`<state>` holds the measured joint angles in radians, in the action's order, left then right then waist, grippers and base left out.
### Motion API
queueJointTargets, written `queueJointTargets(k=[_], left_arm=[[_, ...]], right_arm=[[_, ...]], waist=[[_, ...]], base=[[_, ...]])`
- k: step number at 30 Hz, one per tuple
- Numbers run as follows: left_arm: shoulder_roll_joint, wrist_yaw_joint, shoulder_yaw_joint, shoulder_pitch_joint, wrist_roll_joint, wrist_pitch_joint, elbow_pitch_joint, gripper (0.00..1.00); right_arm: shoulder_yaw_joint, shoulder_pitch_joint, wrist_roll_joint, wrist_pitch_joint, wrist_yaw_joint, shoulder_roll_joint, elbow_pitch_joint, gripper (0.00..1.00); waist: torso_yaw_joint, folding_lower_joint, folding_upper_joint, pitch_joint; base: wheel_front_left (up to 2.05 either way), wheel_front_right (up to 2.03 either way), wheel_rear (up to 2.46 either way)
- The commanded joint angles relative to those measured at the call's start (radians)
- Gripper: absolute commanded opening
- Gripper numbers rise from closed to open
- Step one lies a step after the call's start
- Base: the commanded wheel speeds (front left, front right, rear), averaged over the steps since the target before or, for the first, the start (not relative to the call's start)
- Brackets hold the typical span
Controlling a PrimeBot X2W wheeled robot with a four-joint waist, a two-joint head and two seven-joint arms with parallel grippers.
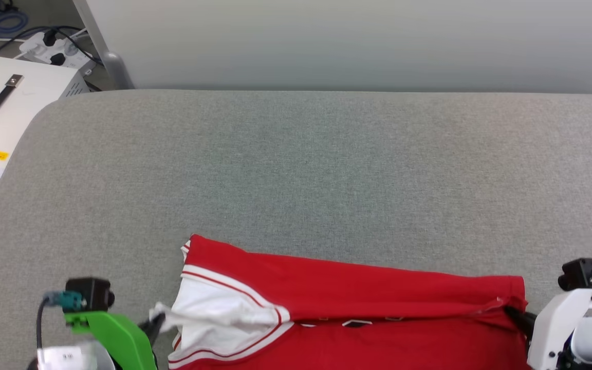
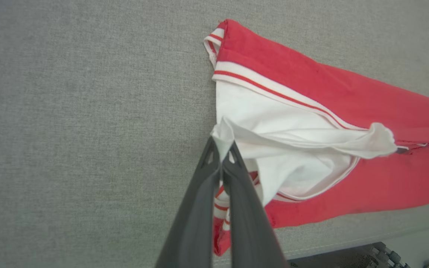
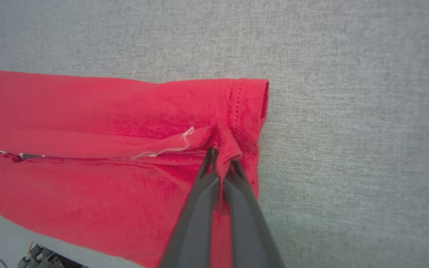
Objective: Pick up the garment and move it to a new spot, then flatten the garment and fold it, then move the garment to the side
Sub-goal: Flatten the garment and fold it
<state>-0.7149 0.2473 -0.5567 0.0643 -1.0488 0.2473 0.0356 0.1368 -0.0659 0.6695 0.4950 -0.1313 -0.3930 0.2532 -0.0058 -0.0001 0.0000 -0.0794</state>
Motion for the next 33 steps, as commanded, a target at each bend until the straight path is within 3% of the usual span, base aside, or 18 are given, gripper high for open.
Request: queueJointTargets(k=[1,7,8,9,10,11,12,16,17,20,27,33], left_arm=[[-0.002,0.013,-0.004,-0.035,-0.015,0.000,0.004,0.00],[0.077,0.009,-0.038,-0.081,-0.031,-0.035,-0.053,0.00],[0.100,-0.001,-0.034,-0.074,-0.032,-0.059,-0.073,0.00],[0.117,-0.011,-0.034,-0.071,-0.038,-0.069,-0.091,0.00],[0.128,-0.026,-0.042,-0.065,-0.037,-0.072,-0.116,0.17],[0.136,-0.036,-0.044,-0.057,-0.034,-0.081,-0.135,0.44],[0.148,-0.048,-0.041,-0.047,-0.033,-0.098,-0.156,0.97],[0.178,-0.074,-0.023,-0.017,-0.018,-0.170,-0.205,1.00],[0.185,-0.084,-0.011,0.001,0.010,-0.231,-0.218,1.00],[0.182,-0.090,0.000,0.023,0.057,-0.311,-0.213,1.00],[0.189,-0.081,0.018,0.057,0.148,-0.452,-0.200,1.00],[0.218,-0.066,0.059,0.084,0.253,-0.504,-0.166,1.00]], right_arm=[[-0.013,0.023,-0.010,-0.007,0.001,0.011,0.003,0.00],[-0.038,0.075,-0.033,-0.037,0.001,0.063,0.030,0.00],[-0.043,0.083,-0.034,-0.047,0.001,0.073,0.035,0.27],[-0.047,0.089,-0.034,-0.056,0.001,0.081,0.038,1.00],[-0.050,0.095,-0.036,-0.068,0.001,0.089,0.037,1.00],[-0.051,0.100,-0.037,-0.079,0.001,0.095,0.036,1.00],[-0.053,0.105,-0.037,-0.094,0.001,0.101,0.032,1.00],[-0.068,0.123,-0.049,-0.155,0.001,0.115,0.002,1.00],[-0.086,0.139,-0.061,-0.187,0.001,0.122,-0.042,1.00],[-0.123,0.162,-0.082,-0.180,0.001,0.130,-0.113,1.00],[-0.224,0.178,-0.118,-0.064,0.001,0.123,-0.210,1.00],[-0.309,0.171,-0.144,0.074,0.001,0.120,-0.254,1.00]], waist=[[0.001,0.0001,0.0000,0.006],[-0.001,0.0001,0.0000,0.005],[0.000,0.0001,0.0000,0.004],[0.001,0.0001,0.0000,0.003],[0.000,0.0001,0.0000,0.003],[0.000,0.0001,0.0000,0.003],[-0.001,0.0001,0.0000,0.003],[-0.005,0.0001,0.0000,0.009],[-0.007,0.0001,0.0000,0.016],[-0.010,0.0001,0.0000,0.025],[-0.008,0.0001,0.0000,0.036],[0.014,0.0001,0.0000,0.024]], base=[[0.00,0.00,0.00],[0.00,0.00,0.00],[0.00,0.00,0.00],[0.00,0.00,0.00],[0.00,0.00,0.00],[0.00,0.00,0.00],[0.00,0.00,0.00],[0.00,0.00,0.00],[0.00,0.00,0.00],[0.00,0.00,0.00],[0.00,0.00,0.00],[0.00,0.00,0.00]])
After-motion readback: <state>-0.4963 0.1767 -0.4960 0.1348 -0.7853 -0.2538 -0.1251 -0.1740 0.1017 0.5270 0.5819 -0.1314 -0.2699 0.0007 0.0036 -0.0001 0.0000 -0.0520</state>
